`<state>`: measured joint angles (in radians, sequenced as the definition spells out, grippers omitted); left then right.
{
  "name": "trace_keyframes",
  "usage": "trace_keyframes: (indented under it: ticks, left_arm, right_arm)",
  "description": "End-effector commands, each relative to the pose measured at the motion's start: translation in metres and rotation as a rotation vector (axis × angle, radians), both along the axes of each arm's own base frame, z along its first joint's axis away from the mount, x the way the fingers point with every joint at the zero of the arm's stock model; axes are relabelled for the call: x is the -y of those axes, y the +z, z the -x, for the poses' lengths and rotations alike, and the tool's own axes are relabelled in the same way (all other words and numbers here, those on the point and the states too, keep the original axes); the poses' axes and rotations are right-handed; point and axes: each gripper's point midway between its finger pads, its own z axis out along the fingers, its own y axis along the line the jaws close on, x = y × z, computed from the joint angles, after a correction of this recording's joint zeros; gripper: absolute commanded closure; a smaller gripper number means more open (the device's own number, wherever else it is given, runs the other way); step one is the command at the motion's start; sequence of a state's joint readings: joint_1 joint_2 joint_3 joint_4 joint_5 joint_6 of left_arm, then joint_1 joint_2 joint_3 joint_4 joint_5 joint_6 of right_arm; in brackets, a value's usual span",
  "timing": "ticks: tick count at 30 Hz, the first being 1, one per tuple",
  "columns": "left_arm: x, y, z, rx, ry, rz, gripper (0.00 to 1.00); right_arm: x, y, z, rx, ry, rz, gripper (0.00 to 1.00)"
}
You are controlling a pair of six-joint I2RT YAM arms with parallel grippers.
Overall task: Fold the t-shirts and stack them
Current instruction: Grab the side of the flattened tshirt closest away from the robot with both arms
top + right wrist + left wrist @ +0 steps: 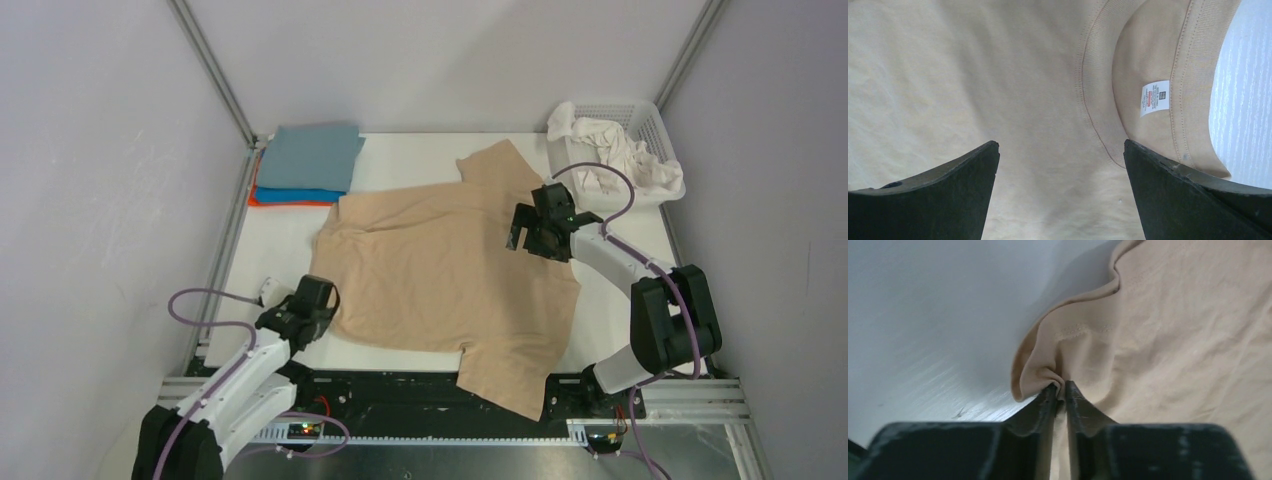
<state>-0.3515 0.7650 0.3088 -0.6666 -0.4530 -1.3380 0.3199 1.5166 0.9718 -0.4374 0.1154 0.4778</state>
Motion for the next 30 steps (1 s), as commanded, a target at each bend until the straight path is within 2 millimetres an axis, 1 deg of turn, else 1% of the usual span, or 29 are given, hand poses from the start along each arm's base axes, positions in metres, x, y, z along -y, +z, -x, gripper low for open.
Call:
trace_keyframes:
  ticks: [1, 3, 4, 6, 7, 8, 9, 10, 11, 12, 13, 14, 15, 16, 17, 18, 19, 20, 21, 22, 23, 25, 28, 30]
  left_arm:
    - [0.001, -0.008, -0.002, -0.029, -0.008, -0.015, 0.92]
    - [0.001, -0.008, -0.002, -0.032, -0.011, -0.020, 0.99]
    - [0.001, -0.008, -0.002, -0.031, -0.013, -0.021, 1.00]
    - [0.001, -0.006, -0.004, -0.019, -0.021, -0.023, 1.00]
    - [0.001, -0.004, -0.005, -0.009, -0.029, -0.026, 1.00]
    - [0.001, -0.002, -0.005, -0.002, -0.032, -0.031, 1.00]
    - [0.001, 0.000, -0.006, 0.010, -0.040, -0.032, 1.00]
    - [0.000, 0.000, -0.007, 0.016, -0.042, -0.035, 1.00]
    - [0.001, 0.002, -0.007, 0.026, -0.049, -0.036, 1.00]
    - [0.001, 0.002, -0.007, 0.029, -0.054, -0.037, 1.00]
    - [0.001, 0.003, -0.007, 0.036, -0.065, -0.040, 1.00]
    - [0.001, 0.003, -0.007, 0.036, -0.070, -0.039, 1.00]
    - [0.001, 0.003, -0.007, 0.037, -0.075, -0.041, 1.00]
    - [0.001, 0.003, -0.007, 0.036, -0.075, -0.043, 1.00]
    - [0.001, 0.003, -0.007, 0.036, -0.078, -0.047, 1.00]
    - [0.001, 0.003, -0.007, 0.035, -0.079, -0.048, 1.00]
    - [0.001, 0.004, -0.008, 0.037, -0.083, -0.051, 1.00]
    - [0.001, 0.004, -0.008, 0.035, -0.086, -0.053, 1.00]
    - [0.001, 0.005, -0.009, 0.038, -0.088, -0.053, 1.00]
    - [0.001, 0.005, -0.009, 0.037, -0.090, -0.054, 1.00]
    - [0.002, 0.006, -0.010, 0.039, -0.096, -0.053, 1.00]
    - [0.003, 0.006, -0.010, 0.037, -0.103, -0.052, 1.00]
    - [0.004, 0.006, -0.010, 0.034, -0.114, -0.051, 1.00]
    - [0.005, 0.006, -0.009, 0.034, -0.116, -0.047, 1.00]
  right_arm:
    - [0.006, 0.011, 0.000, 0.028, -0.024, 0.005, 0.01]
    - [0.005, 0.012, 0.004, 0.027, -0.017, 0.010, 0.01]
    - [0.005, 0.015, 0.005, 0.032, -0.016, 0.013, 0.01]
    - [0.004, 0.016, 0.014, 0.019, 0.005, 0.037, 0.01]
    - [0.000, 0.020, 0.019, 0.026, 0.027, 0.051, 0.00]
    - [0.000, 0.018, 0.027, 0.005, 0.047, 0.070, 0.01]
    - [-0.009, 0.023, 0.035, 0.015, 0.087, 0.077, 0.00]
    - [-0.017, 0.019, 0.051, -0.010, 0.148, 0.098, 0.00]
    - [-0.022, 0.024, 0.060, -0.002, 0.183, 0.093, 0.00]
    - [-0.032, 0.019, 0.079, -0.030, 0.266, 0.110, 0.00]
    - [-0.056, 0.021, 0.118, -0.071, 0.428, 0.045, 0.02]
    - [-0.064, 0.014, 0.145, -0.122, 0.525, 0.034, 0.02]
    - [-0.077, 0.019, 0.165, -0.145, 0.608, -0.039, 0.04]
    - [-0.082, 0.014, 0.191, -0.189, 0.704, -0.045, 0.05]
    - [-0.090, 0.019, 0.214, -0.220, 0.788, -0.097, 0.07]
    - [-0.099, 0.019, 0.243, -0.256, 0.907, -0.131, 0.09]
    - [-0.101, 0.019, 0.259, -0.286, 0.970, -0.145, 0.11]
    - [-0.105, 0.018, 0.283, -0.332, 1.054, -0.164, 0.13]
    - [-0.105, 0.017, 0.293, -0.361, 1.067, -0.164, 0.14]
    - [-0.107, 0.015, 0.308, -0.401, 1.110, -0.161, 0.16]
    - [-0.106, 0.013, 0.315, -0.429, 1.115, -0.158, 0.17]
    - [-0.099, -0.002, 0.333, -0.480, 1.141, -0.093, 0.19]
    - [-0.085, -0.025, 0.339, -0.529, 1.111, -0.010, 0.25]
    - [-0.085, -0.035, 0.340, -0.544, 1.091, 0.019, 0.28]
